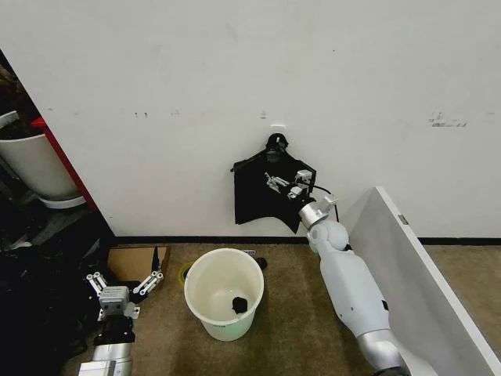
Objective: Place the garbage bag over the trash bin.
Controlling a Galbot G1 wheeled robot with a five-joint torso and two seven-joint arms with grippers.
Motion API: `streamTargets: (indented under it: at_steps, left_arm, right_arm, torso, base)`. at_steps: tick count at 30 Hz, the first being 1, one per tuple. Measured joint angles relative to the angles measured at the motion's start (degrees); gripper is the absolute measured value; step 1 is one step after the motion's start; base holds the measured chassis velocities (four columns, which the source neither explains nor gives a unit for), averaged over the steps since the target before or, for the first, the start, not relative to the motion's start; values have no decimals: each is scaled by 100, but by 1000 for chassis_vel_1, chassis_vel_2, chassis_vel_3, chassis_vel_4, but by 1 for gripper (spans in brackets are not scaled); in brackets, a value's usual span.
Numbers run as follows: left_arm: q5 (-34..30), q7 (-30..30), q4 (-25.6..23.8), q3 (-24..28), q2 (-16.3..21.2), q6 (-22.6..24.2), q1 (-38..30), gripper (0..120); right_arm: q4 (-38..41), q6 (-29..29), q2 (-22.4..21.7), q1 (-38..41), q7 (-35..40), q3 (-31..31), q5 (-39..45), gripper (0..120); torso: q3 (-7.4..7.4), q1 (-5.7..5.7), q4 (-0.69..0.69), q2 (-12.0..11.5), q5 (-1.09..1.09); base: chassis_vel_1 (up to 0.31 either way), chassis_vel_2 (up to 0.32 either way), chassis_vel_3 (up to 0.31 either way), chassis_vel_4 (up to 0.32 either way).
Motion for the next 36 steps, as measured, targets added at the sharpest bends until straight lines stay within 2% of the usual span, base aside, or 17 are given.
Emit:
streamTargets:
  at_steps: [18,32,36]
  left_arm:
    - [-55,21,54,1,32,-3,-68,100]
    - [-78,24,87,2,50,10,-103,100]
    - [-83,24,88,1,49,11,-101,100]
  right_arm:
    - [-187,-100,130,191,394,34,-30,99]
    - [-222,-55,135,256,340,-37,-321,99]
    - [-248,-55,139,287,368,-34,-328,93]
  torso:
    - [0,0,-1,0,0]
    - [0,0,-1,0,0]
    - [0,0,0,0,0]
  base:
    - [0,0,0,0]
    - [0,0,0,0]
    - [0,0,0,0]
